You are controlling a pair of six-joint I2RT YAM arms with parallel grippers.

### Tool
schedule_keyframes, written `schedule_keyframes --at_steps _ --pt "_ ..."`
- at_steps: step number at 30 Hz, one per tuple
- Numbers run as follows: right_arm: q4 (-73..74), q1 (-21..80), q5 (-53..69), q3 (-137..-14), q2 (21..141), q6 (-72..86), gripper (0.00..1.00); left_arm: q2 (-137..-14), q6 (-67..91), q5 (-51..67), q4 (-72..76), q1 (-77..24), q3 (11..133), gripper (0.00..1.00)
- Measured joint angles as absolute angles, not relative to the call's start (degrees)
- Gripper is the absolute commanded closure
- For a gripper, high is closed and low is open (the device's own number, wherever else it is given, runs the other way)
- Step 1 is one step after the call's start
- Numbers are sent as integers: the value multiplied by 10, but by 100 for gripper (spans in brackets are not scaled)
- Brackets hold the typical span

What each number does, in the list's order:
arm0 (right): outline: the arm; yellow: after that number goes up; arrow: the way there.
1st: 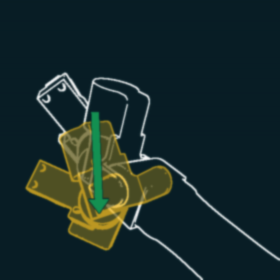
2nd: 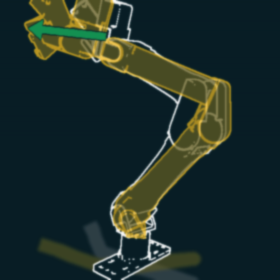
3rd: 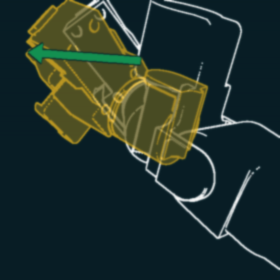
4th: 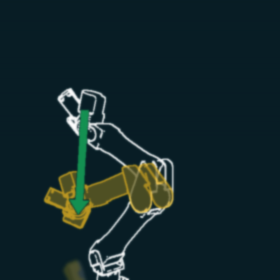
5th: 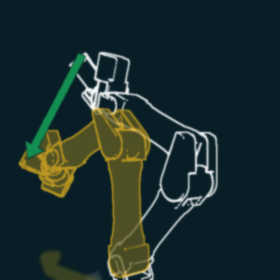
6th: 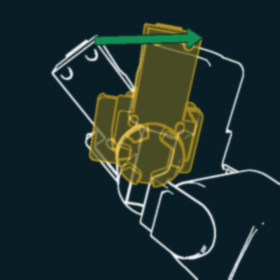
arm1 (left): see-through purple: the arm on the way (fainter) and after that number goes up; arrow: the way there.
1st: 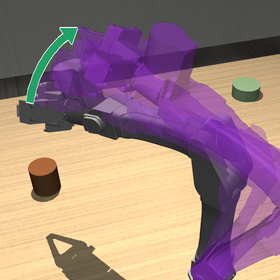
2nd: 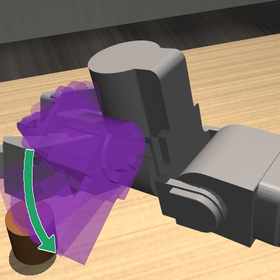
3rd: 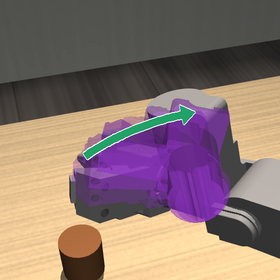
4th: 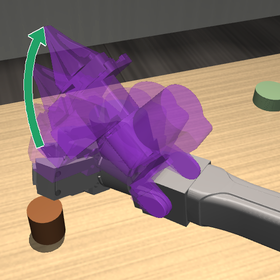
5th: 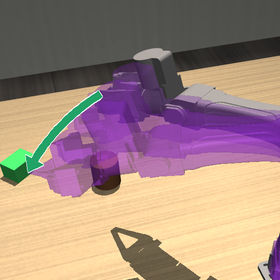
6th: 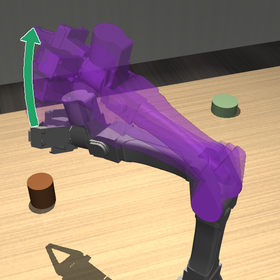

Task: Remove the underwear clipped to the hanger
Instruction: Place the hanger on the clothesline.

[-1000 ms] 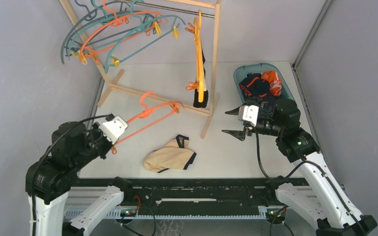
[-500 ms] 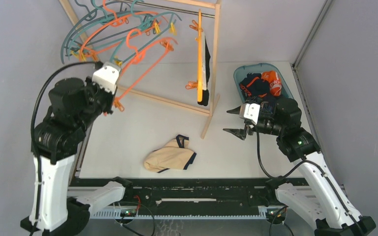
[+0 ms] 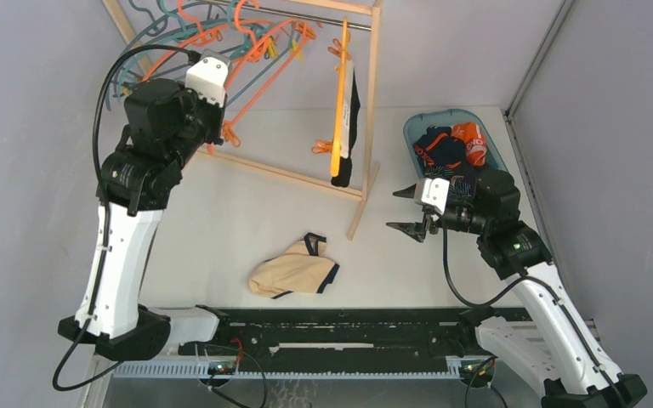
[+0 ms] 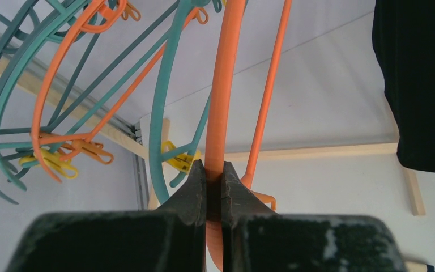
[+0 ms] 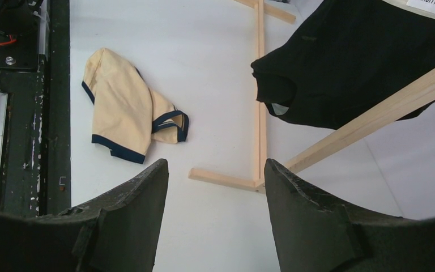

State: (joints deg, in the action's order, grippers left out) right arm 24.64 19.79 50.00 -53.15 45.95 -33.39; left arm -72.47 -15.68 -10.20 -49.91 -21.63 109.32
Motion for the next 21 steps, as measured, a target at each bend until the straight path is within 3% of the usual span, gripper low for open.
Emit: schedule_keyframes --at_steps 21 --pt "246 194 501 -525 457 -334 38 -726 -150 -87 -377 -216 997 100"
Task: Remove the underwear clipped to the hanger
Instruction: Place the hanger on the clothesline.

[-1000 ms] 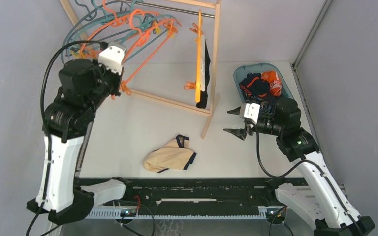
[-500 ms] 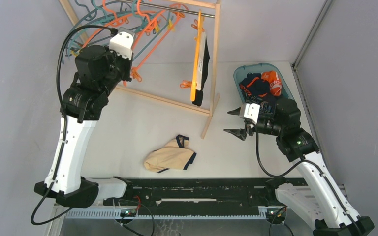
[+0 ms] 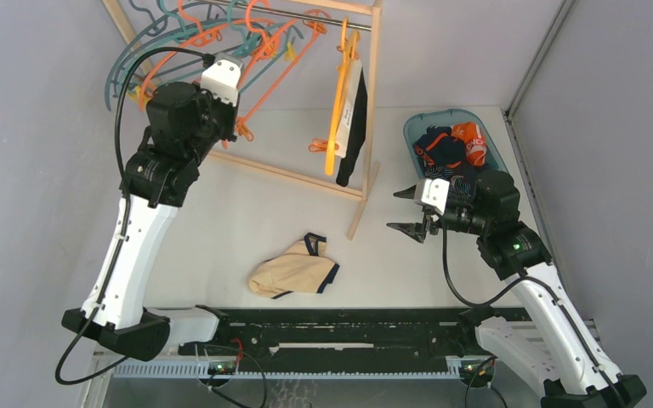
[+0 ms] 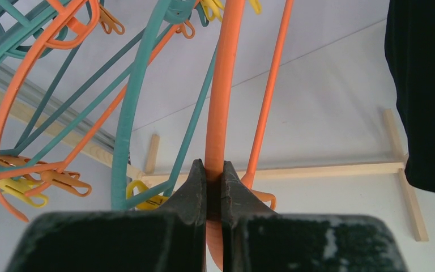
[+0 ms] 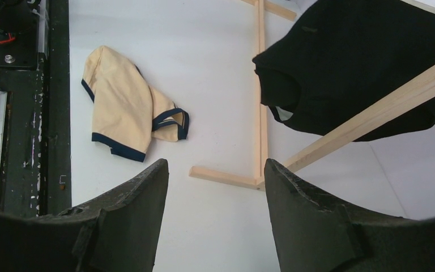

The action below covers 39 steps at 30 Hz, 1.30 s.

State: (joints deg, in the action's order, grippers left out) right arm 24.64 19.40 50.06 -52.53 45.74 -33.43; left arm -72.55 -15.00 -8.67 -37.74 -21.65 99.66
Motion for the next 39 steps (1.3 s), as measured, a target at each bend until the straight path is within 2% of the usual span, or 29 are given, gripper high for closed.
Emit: schedule_keyframes --at_steps 31,39 --pt "247 192 501 -525 459 -336 38 -726 -189 -89 -294 -216 923 100" --pt "247 192 501 -525 459 -336 38 -724 -201 -121 -284 -216 916 98"
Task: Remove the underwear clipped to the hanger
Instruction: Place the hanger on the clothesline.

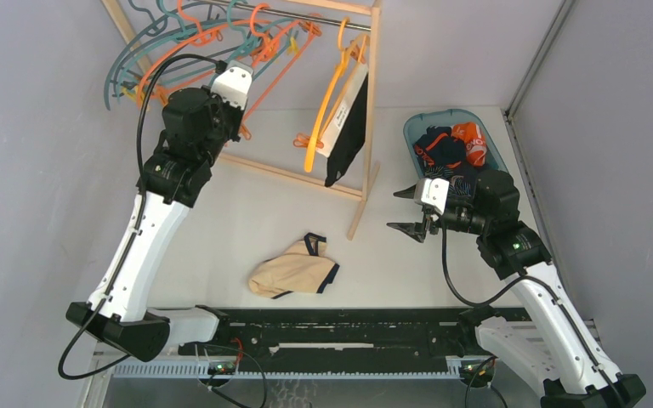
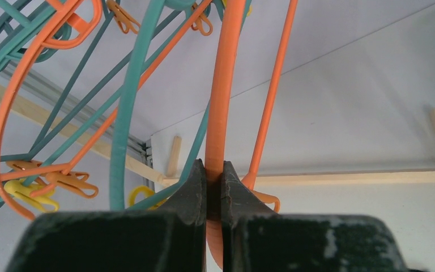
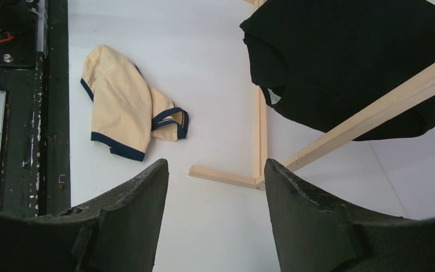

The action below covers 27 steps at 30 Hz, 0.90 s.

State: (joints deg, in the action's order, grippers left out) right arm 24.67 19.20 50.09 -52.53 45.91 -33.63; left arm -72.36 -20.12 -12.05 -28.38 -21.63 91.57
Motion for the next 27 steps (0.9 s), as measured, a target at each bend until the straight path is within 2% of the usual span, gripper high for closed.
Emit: schedule_keyframes --at_steps 3,9,15,27 --pt "247 192 501 -525 459 -336 38 -724 -202 -131 -285 -216 916 95" --pt "247 192 501 -525 459 -336 38 -724 -203 -138 -288 -216 916 72" --pt "247 192 501 -525 459 -336 38 -716 -206 -133 -316 -216 915 59" --pt "247 192 501 -525 466 -336 37 -618 -203 -93 -358 -216 886 31"
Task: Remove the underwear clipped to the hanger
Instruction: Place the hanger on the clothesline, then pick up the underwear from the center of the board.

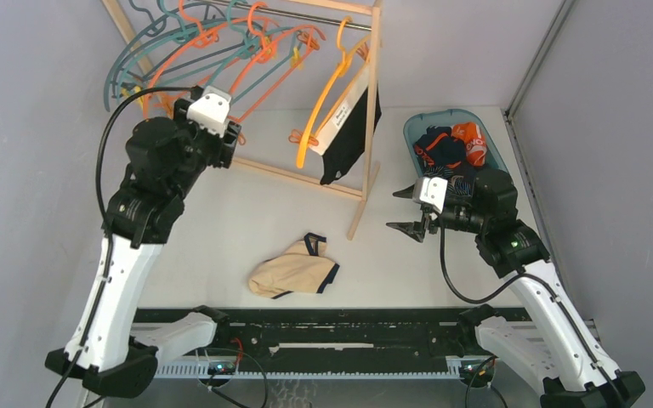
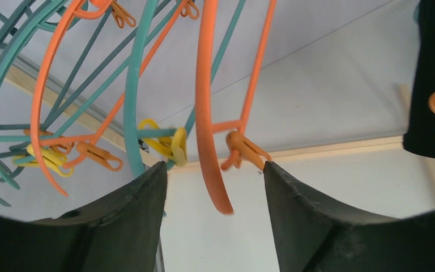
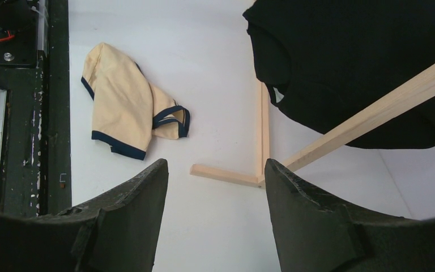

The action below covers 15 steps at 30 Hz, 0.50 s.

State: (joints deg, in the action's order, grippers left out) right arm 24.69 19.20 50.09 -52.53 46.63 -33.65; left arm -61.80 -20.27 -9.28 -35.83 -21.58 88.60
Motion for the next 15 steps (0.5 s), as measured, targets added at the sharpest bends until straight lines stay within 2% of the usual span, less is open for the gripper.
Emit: schedule_keyframes --at_steps 6,15 --pt "247 192 501 -524 467 -336 37 -552 -207 -41 -388 -216 849 23" --pt "247 192 501 -522 469 -336 33 -465 -281 84 -461 -216 711 17"
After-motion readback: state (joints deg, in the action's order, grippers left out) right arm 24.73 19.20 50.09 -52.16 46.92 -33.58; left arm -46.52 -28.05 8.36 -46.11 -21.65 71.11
